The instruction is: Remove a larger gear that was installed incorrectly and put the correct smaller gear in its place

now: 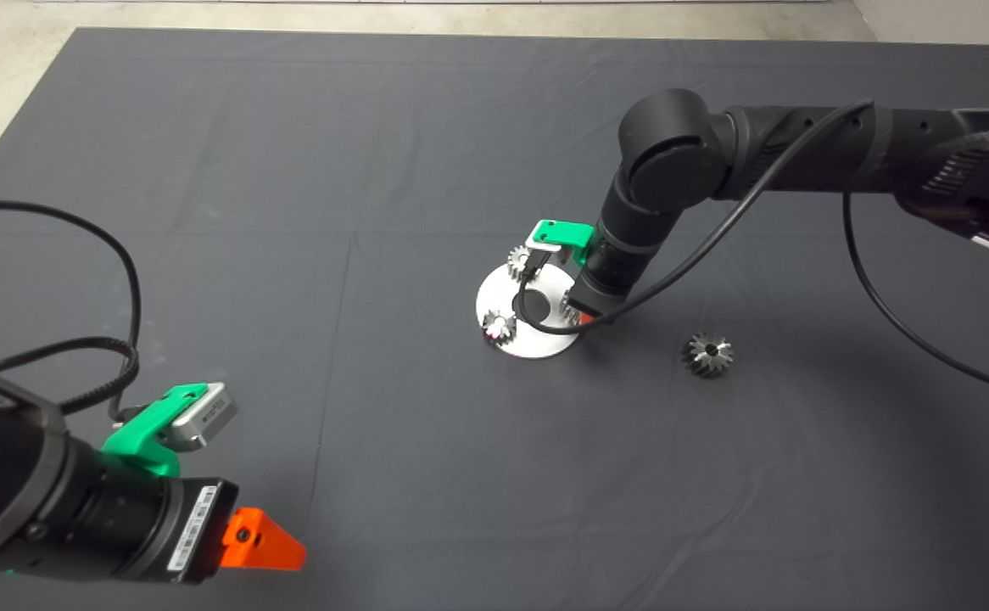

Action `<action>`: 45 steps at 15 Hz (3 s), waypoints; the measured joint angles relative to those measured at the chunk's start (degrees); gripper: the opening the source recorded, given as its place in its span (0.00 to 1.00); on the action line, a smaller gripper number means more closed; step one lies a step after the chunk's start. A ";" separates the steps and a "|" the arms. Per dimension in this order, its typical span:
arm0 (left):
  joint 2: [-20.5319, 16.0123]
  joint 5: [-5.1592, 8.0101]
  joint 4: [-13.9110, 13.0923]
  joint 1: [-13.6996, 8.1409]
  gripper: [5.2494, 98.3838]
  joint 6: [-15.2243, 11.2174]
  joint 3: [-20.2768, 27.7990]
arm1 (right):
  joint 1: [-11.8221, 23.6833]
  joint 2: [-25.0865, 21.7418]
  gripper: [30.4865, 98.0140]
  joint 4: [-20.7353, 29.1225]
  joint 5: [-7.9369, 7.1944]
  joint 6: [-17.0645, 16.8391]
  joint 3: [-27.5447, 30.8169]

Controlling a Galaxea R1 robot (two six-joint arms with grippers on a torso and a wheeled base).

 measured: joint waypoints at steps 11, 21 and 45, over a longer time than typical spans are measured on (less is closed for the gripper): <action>0.00 0.00 0.00 0.00 0.99 -0.02 0.00 | 0.00 0.13 0.00 -0.49 -0.44 0.02 2.16; 0.00 0.00 0.00 0.00 0.99 -0.02 0.00 | -0.03 0.16 0.00 -0.50 -0.41 0.02 2.40; 0.00 -0.02 0.00 0.00 0.99 -0.20 0.00 | -0.32 -0.67 0.00 -1.59 -0.22 0.02 2.36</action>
